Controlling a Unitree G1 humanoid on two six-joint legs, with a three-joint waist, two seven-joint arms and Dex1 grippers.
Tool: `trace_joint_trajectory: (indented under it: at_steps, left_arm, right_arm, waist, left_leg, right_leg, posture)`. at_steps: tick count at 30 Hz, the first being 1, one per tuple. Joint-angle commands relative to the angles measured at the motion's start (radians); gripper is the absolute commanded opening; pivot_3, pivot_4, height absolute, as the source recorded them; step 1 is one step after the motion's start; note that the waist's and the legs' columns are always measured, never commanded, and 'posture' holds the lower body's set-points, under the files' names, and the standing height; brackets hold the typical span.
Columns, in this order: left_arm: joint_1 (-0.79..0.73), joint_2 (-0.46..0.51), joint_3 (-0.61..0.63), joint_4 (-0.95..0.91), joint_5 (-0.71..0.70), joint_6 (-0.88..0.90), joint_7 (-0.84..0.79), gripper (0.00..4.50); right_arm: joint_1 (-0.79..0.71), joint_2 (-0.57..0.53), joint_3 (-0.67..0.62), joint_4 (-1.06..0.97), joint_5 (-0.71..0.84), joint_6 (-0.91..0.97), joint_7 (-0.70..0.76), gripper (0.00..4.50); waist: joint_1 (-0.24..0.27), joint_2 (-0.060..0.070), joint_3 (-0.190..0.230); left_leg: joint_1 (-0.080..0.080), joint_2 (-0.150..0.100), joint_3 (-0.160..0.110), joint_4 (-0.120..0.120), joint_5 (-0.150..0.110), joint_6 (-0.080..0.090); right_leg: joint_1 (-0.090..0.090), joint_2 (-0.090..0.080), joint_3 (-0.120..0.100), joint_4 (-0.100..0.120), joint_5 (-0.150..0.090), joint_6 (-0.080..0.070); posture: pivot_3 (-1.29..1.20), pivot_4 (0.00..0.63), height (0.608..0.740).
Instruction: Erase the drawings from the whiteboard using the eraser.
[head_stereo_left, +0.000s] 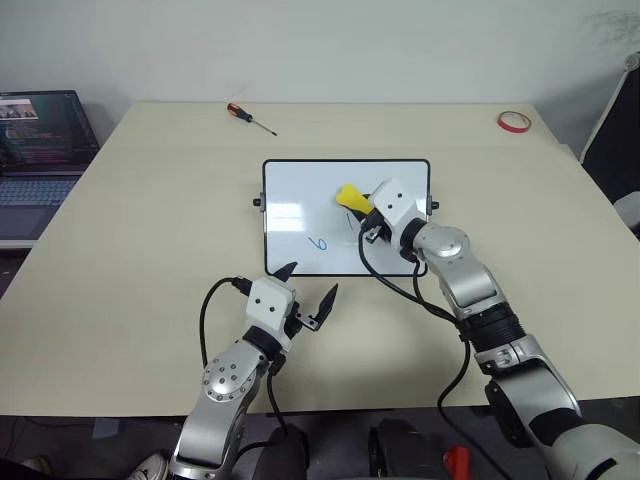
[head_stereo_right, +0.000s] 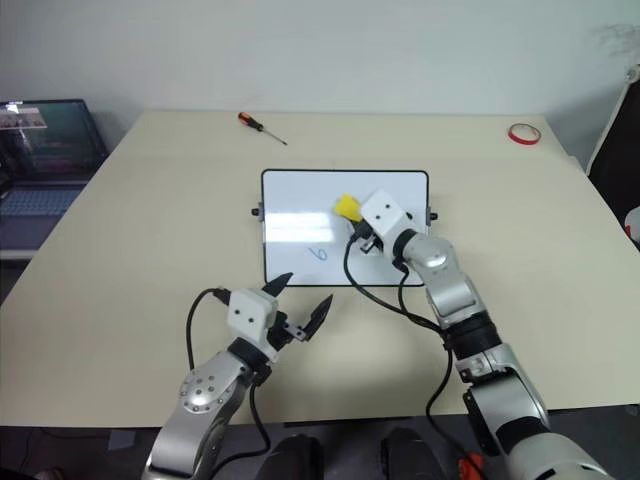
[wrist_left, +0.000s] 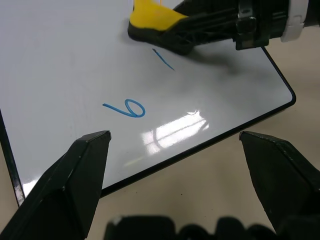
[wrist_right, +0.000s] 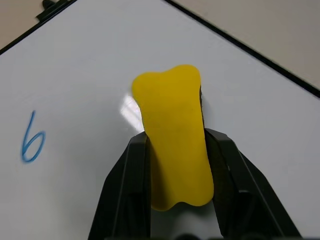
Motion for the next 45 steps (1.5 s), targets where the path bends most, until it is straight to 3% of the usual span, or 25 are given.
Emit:
trace_joint_trajectory:
  at_steps: [1, 11, 17, 23, 37, 45]
  left_arm:
    - [0.005, -0.005, 0.0, -0.048, 0.001, -0.011, 0.009, 4.5]
    - [0.0, -0.008, 0.002, -0.031, -0.002, -0.021, 0.008, 4.5]
    - [-0.015, -0.01, 0.007, -0.018, -0.001, -0.024, 0.009, 4.5]
    - [-0.014, -0.016, 0.0, -0.019, 0.002, -0.024, 0.012, 4.5]
    - [-0.004, -0.002, 0.015, -0.028, -0.001, -0.02, 0.007, 4.5]
    - [-0.013, -0.001, 0.013, -0.021, -0.003, -0.018, 0.001, 4.5]
  right_arm:
    - [0.058, -0.058, 0.032, -0.027, -0.023, 0.087, 0.066, 1.18]
    - [0.122, -0.135, 0.072, -0.104, -0.025, 0.129, 0.161, 1.18]
    - [0.018, -0.037, -0.064, 0.036, 0.023, 0.017, -0.012, 1.18]
    - [-0.068, 0.001, -0.082, 0.152, 0.008, -0.075, -0.095, 1.18]
    - [0.085, -0.097, 0.097, -0.007, -0.039, -0.007, 0.171, 1.18]
    - [-0.021, -0.032, -0.006, 0.12, -0.023, -0.036, -0.011, 1.18]
  waist:
    - [0.001, 0.0, 0.0]
    - [0.012, 0.0, 0.0]
    - [0.007, 0.0, 0.0]
    - [0.008, 0.0, 0.0]
    - [0.009, 0.0, 0.0]
    - [0.003, 0.0, 0.0]
  left_leg:
    - [0.0, 0.0, 0.0, 0.0, 0.0, 0.0]
    - [0.001, -0.001, -0.001, 0.001, 0.0, 0.0]
    - [0.004, -0.001, 0.001, 0.001, 0.001, 0.0]
    - [0.004, -0.001, 0.002, 0.002, 0.002, 0.001]
    - [0.004, 0.0, 0.002, 0.001, 0.002, 0.001]
    - [0.005, 0.0, 0.002, 0.002, 0.002, 0.001]
  right_leg:
    - [0.0, 0.0, 0.0, 0.0, 0.0, 0.0]
    - [0.002, 0.0, -0.001, 0.0, 0.0, 0.0]
    - [0.003, 0.001, 0.0, 0.0, 0.002, 0.0]
    - [0.003, 0.002, 0.0, 0.0, 0.004, 0.001]
    - [0.003, 0.001, 0.0, 0.0, 0.004, 0.001]
    - [0.003, 0.002, 0.0, 0.001, 0.004, 0.001]
  posture:
    - [0.0, 0.15, 0.74]
    - [0.0, 0.15, 0.74]
    - [0.0, 0.15, 0.74]
    - [0.0, 0.15, 0.74]
    - [0.0, 0.15, 0.74]
    - [0.0, 0.15, 0.74]
